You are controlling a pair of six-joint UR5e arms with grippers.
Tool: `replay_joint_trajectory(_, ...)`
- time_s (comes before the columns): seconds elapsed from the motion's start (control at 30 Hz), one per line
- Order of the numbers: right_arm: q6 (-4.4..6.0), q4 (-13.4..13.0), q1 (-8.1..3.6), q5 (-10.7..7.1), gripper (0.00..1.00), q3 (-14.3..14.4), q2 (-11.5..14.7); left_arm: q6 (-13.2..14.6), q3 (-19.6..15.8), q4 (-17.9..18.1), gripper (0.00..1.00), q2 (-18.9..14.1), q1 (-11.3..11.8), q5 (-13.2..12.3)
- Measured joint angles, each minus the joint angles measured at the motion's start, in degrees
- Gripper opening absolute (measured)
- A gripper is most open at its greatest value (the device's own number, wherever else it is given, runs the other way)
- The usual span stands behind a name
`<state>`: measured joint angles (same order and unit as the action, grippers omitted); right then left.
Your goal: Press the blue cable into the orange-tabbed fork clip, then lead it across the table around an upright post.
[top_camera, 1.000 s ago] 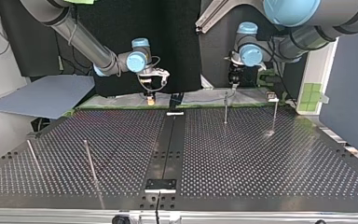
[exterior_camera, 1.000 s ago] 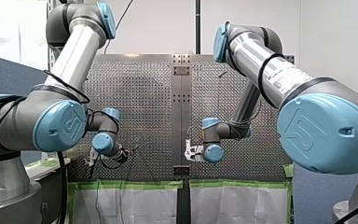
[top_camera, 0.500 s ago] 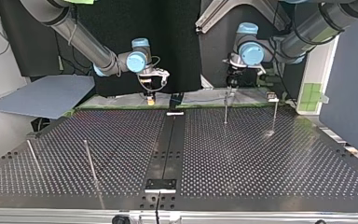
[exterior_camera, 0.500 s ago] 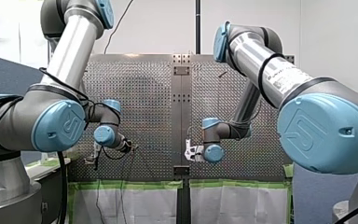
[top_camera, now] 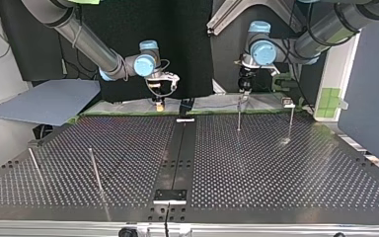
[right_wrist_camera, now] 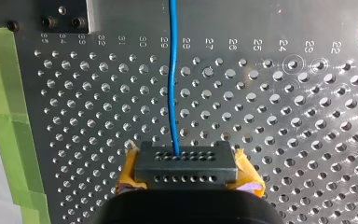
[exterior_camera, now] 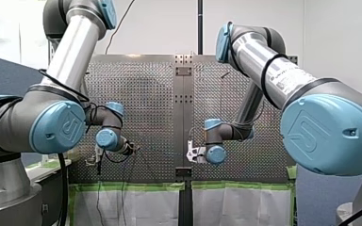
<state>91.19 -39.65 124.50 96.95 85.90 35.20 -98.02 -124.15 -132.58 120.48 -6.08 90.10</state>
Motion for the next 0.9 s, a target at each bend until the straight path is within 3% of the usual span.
replay_joint_trajectory(0.37,-0.01,-0.01,0.00,0.00,0.00,0.00,0.00,-0.02,0.26,5.82,1.00,5.41,-0.96,0.76)
replay_joint_trajectory(0.67,-0.03,0.00,0.00,0.00,0.00,0.00,0.00,-0.26,0.40,9.72,1.00,5.90,-1.06,1.73)
replay_joint_trajectory(0.9,-0.04,0.00,-0.04,0.00,0.00,0.01,0.00,-0.30,0.40,10.08,1.00,5.90,-1.06,2.43)
